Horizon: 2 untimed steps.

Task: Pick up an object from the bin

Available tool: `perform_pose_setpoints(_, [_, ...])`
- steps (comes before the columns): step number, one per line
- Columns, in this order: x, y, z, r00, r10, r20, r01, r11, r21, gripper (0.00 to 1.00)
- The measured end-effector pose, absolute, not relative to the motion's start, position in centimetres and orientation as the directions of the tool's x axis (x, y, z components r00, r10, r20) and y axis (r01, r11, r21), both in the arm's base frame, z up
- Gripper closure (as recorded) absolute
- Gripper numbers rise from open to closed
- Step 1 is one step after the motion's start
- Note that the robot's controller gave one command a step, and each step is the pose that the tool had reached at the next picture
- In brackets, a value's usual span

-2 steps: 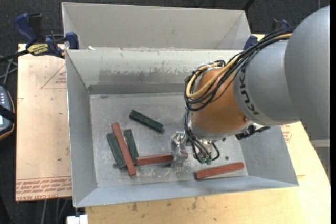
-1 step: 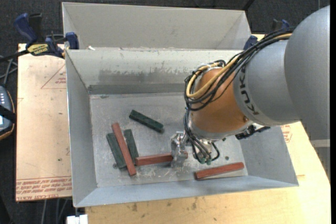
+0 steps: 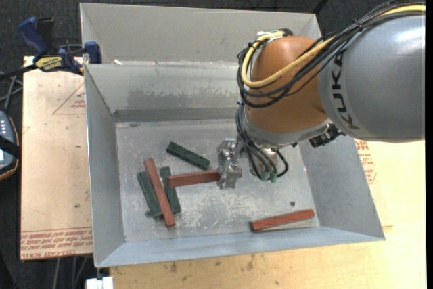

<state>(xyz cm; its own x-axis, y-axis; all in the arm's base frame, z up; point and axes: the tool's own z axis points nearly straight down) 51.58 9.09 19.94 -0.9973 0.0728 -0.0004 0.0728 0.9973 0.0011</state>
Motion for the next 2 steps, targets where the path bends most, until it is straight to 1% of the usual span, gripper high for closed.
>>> perform_pose_setpoints(1, [51.6, 9.1, 19.9, -0.997, 0.073, -0.001, 0.073, 0.997, 0.001, 1.00])
perform_pose_setpoints(2, [56.1, 7.9, 34.2, -0.967, -0.256, -0.003, -0.256, 0.967, 0.000, 1.00])
